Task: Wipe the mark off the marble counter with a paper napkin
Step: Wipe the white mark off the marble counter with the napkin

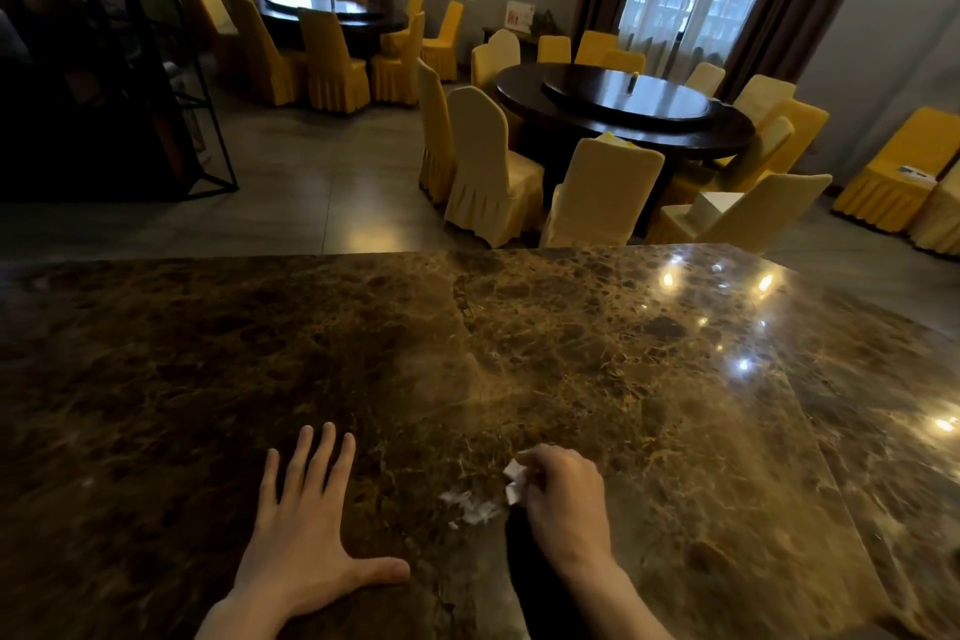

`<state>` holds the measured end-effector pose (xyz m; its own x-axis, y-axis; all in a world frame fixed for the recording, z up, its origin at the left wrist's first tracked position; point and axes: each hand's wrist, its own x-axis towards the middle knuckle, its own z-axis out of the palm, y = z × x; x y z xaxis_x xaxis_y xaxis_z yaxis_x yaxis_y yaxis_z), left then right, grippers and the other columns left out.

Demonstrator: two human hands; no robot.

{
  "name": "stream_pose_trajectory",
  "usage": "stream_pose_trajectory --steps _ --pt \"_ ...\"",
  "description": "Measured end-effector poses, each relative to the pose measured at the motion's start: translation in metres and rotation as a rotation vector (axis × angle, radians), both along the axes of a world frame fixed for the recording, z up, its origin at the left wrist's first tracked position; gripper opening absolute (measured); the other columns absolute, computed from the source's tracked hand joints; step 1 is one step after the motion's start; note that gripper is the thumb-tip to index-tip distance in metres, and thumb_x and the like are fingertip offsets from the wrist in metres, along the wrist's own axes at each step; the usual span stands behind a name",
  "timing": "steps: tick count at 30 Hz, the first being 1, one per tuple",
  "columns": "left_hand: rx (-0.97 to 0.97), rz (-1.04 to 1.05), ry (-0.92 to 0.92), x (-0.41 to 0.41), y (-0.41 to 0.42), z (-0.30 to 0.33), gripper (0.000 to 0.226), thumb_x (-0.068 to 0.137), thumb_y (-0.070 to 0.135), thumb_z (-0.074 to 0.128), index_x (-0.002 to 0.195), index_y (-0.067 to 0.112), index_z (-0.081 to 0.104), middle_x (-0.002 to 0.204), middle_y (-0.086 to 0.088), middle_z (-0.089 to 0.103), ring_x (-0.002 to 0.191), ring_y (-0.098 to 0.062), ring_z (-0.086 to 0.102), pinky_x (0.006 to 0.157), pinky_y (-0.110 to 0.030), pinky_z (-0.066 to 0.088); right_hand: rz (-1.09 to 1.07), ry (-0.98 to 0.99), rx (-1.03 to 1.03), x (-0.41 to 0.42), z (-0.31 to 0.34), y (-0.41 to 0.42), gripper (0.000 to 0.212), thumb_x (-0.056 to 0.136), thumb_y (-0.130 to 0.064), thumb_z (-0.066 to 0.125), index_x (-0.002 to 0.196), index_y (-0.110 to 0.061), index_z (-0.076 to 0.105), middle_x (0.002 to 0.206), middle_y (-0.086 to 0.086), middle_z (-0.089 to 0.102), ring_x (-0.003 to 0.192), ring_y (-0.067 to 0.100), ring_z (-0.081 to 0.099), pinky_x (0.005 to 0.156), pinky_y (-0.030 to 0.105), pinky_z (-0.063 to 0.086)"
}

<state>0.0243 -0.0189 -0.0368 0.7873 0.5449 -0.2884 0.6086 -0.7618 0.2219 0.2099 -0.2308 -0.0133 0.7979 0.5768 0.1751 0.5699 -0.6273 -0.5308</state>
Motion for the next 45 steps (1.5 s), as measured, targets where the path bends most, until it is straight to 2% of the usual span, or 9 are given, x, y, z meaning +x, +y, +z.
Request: stream_pose_trajectory --steps 8,14,22,26,29,33,36,42,45 --pt "0.024 -0.023 -0.013 0.004 -0.001 -0.004 0.159 0.036 0.118 0.024 0.153 0.027 -0.032 0.160 0.003 -0.044 0.143 -0.018 -0.048 0.125 -0.057 -0.020 0.503 -0.232 -0.009 -0.061 -0.027 0.023 0.012 0.077 -0.023 0.083 0.086 -0.025 0.075 0.090 -0.008 0.066 0.078 0.015 0.056 0.063 0.026 0.049" --pt "0.023 -0.026 -0.034 0.002 -0.001 -0.005 0.158 0.036 0.118 0.027 0.152 0.028 -0.033 0.159 0.005 -0.045 0.142 -0.018 -0.048 0.124 -0.057 -0.022 -0.020 -0.159 -0.061 0.009 -0.016 -0.005 0.023 0.072 0.000 0.081 0.087 -0.017 0.076 0.089 0.000 0.069 0.087 0.023 0.058 0.068 0.032 0.050" --pt "0.043 -0.019 -0.050 0.002 -0.001 -0.006 0.157 0.037 0.118 0.026 0.154 0.028 -0.030 0.162 0.003 -0.041 0.144 -0.018 -0.046 0.125 -0.056 -0.022 0.376 -0.152 -0.044 -0.052 -0.024 0.016 0.029 0.065 -0.015 0.090 0.089 -0.026 0.077 0.095 -0.013 0.071 0.084 0.013 0.057 0.059 0.021 0.047" --pt "0.039 -0.012 -0.086 0.002 -0.004 -0.007 0.156 0.038 0.117 0.029 0.154 0.029 -0.027 0.162 0.005 -0.040 0.143 -0.016 -0.047 0.124 -0.055 -0.023 0.007 -0.110 -0.022 -0.001 -0.012 -0.005 0.026 0.075 0.000 0.075 0.085 -0.023 0.078 0.088 -0.007 0.073 0.083 0.016 0.053 0.061 0.025 0.040" --pt "0.041 -0.014 -0.084 0.001 -0.004 -0.009 0.156 0.039 0.117 0.029 0.155 0.029 -0.027 0.162 0.005 -0.040 0.143 -0.016 -0.047 0.124 -0.055 -0.023 -0.168 -0.124 -0.055 0.002 -0.015 0.008 0.028 0.086 0.002 0.066 0.101 -0.019 0.078 0.104 -0.001 0.073 0.096 0.018 0.053 0.073 0.025 0.042" --pt "0.050 -0.017 -0.064 0.002 -0.002 -0.010 0.156 0.039 0.117 0.026 0.155 0.028 -0.028 0.161 0.004 -0.041 0.143 -0.017 -0.048 0.124 -0.056 -0.022 0.234 -0.141 -0.043 -0.055 -0.025 0.044 0.036 0.086 -0.005 0.068 0.121 -0.015 0.068 0.129 0.001 0.064 0.114 0.020 0.052 0.092 0.026 0.049" --pt "0.051 -0.017 -0.058 0.003 -0.002 -0.011 0.155 0.039 0.117 0.024 0.154 0.028 -0.030 0.161 0.004 -0.042 0.142 -0.017 -0.048 0.125 -0.056 -0.022 0.477 -0.242 -0.117 -0.053 -0.020 0.036 0.034 0.085 -0.019 0.073 0.119 -0.020 0.069 0.128 -0.002 0.065 0.103 0.019 0.056 0.076 0.027 0.056" --pt "0.055 -0.026 -0.057 0.002 -0.003 -0.011 0.150 0.044 0.117 0.022 0.153 0.028 -0.031 0.161 0.004 -0.042 0.142 -0.017 -0.049 0.124 -0.056 -0.022 -0.126 -0.156 -0.054 0.029 -0.009 -0.023 0.025 0.083 0.002 0.072 0.096 -0.020 0.076 0.080 -0.001 0.061 0.082 0.022 0.053 0.061 0.035 0.049" --pt "0.064 -0.018 -0.070 0.003 -0.004 -0.013 0.137 0.055 0.113 0.010 0.154 0.027 -0.029 0.162 0.003 -0.040 0.143 -0.017 -0.047 0.124 -0.055 -0.023 -0.108 -0.140 -0.052 0.016 -0.010 -0.009 0.019 0.083 0.000 0.073 0.081 -0.019 0.073 0.077 -0.003 0.065 0.080 0.016 0.052 0.061 0.029 0.043"
